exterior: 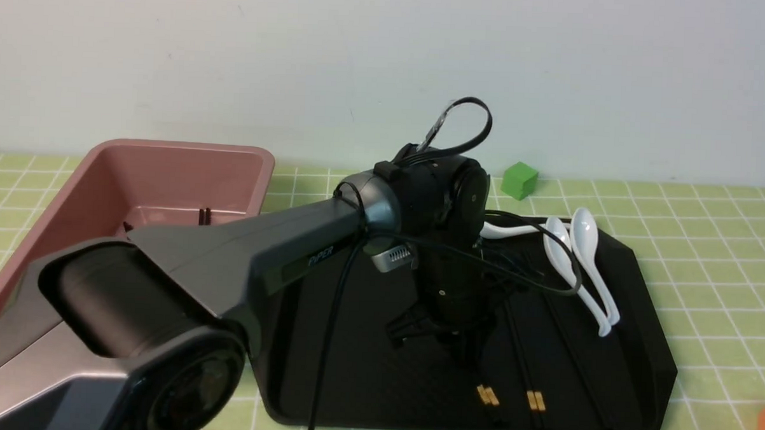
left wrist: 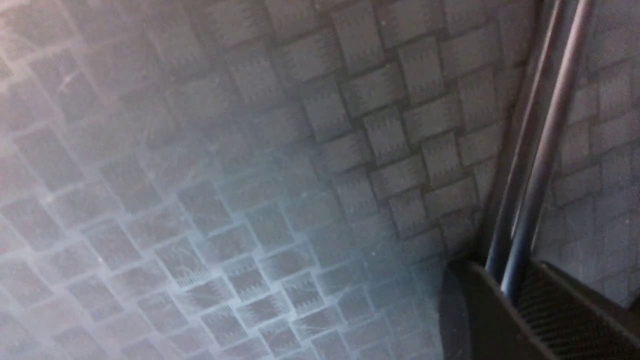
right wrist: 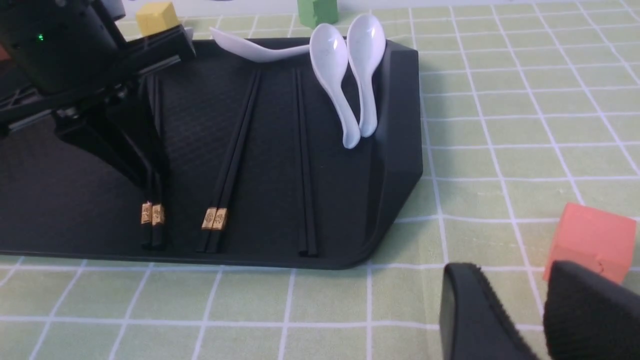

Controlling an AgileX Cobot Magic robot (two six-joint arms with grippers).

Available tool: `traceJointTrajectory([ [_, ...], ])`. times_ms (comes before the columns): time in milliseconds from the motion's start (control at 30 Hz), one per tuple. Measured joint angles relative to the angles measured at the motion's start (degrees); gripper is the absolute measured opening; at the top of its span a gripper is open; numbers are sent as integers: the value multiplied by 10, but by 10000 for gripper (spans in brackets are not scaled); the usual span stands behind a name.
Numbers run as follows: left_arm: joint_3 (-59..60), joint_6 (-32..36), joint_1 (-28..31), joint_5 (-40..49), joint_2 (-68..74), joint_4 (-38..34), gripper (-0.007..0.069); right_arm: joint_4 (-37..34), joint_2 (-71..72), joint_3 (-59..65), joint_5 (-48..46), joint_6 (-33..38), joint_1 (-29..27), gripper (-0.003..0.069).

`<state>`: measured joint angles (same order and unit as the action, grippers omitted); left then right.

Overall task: On green tablecloth take chopsticks from black tray and put them in box.
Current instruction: 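Reach over to the black tray and grasp a pair of chopsticks with the left gripper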

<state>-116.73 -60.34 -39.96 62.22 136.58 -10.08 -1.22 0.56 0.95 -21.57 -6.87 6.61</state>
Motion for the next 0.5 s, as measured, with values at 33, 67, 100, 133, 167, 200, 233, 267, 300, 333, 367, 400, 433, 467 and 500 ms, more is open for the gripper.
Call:
traceJointTrajectory([
  [33, 0, 12, 0, 4, -1, 0, 103, 0, 0, 0, 0, 0, 0, 240],
  [67, 0, 24, 0, 8, -3, 1, 102, 0, 0, 0, 0, 0, 0, 240],
  [100, 0, 33, -1, 11, -7, 6, 102, 0, 0, 0, 0, 0, 0, 240],
  [133, 0, 38, -1, 16, -11, 10, 102, 0, 0, 0, 0, 0, 0, 240],
  [167, 1, 49, -1, 25, -21, 15, 102, 0, 0, 0, 0, 0, 0, 240],
  [200, 1, 52, -2, 26, -23, 16, 102, 0, 0, 0, 0, 0, 0, 240],
  [233, 1, 64, -3, 35, -42, 20, 102, 0, 0, 0, 0, 0, 0, 240],
  [267, -1, 77, -4, 45, -63, 24, 102, 0, 0, 0, 0, 0, 0, 240],
  [300, -3, 82, -4, 47, -67, 25, 102, 0, 0, 0, 0, 0, 0, 240],
  [333, -7, 99, -4, 61, -96, 30, 102, 0, 0, 0, 0, 0, 0, 240],
  [367, -10, 114, -3, 69, -118, 36, 102, 0, 0, 0, 0, 0, 0, 240],
  [400, -13, 132, 2, 75, -147, 43, 102, 0, 0, 0, 0, 0, 0, 240],
  [433, -14, 144, 7, 79, -166, 51, 102, 0, 0, 0, 0, 0, 0, 240],
  [467, -14, 158, 15, 80, -185, 57, 102, 0, 0, 0, 0, 0, 0, 240],
  [500, -14, 175, 29, 82, -208, 65, 102, 0, 0, 0, 0, 0, 0, 240],
])
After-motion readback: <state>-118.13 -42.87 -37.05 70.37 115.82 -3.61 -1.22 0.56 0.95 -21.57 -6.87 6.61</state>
